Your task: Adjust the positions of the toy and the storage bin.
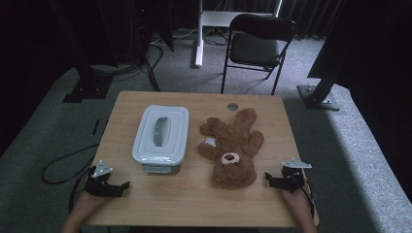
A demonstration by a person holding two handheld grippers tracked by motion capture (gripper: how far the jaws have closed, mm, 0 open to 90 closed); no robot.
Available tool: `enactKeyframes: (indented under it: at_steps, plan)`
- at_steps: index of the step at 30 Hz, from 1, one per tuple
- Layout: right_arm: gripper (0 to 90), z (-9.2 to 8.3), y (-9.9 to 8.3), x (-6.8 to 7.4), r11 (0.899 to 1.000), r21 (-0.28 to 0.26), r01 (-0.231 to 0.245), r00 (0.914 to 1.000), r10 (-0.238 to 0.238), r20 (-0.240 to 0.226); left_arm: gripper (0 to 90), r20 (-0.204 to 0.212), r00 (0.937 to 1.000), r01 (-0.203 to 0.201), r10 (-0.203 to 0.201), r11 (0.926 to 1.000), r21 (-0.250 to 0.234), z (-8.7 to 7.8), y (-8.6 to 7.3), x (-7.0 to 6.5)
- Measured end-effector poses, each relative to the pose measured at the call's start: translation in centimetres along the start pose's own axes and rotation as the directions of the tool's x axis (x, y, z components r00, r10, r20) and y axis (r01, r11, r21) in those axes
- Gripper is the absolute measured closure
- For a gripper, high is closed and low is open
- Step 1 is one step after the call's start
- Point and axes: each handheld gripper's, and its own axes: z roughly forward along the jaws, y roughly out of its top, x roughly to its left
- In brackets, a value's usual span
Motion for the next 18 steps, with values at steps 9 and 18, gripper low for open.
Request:
enactKeyframes:
  at_steps: [9, 18]
  plan:
    - [12.0, -0.03, 0.05, -0.09, 1.000, 0.006, 0.010, 0.9999, -0.010, -0.012, 0.9, 0.011, 0.9998, -0.013, 0.013, 0.9999, 0.000, 0.02, 0.03, -0.11]
    - [15.1, -0.94, 0.40, -0.07, 1.000, 0.006, 0.017, 0.9979, -0.017, -0.063, 0.9, 0.013, 0.9998, -0.016, 0.016, 0.9999, 0.000, 0.01, 0.02, -0.10]
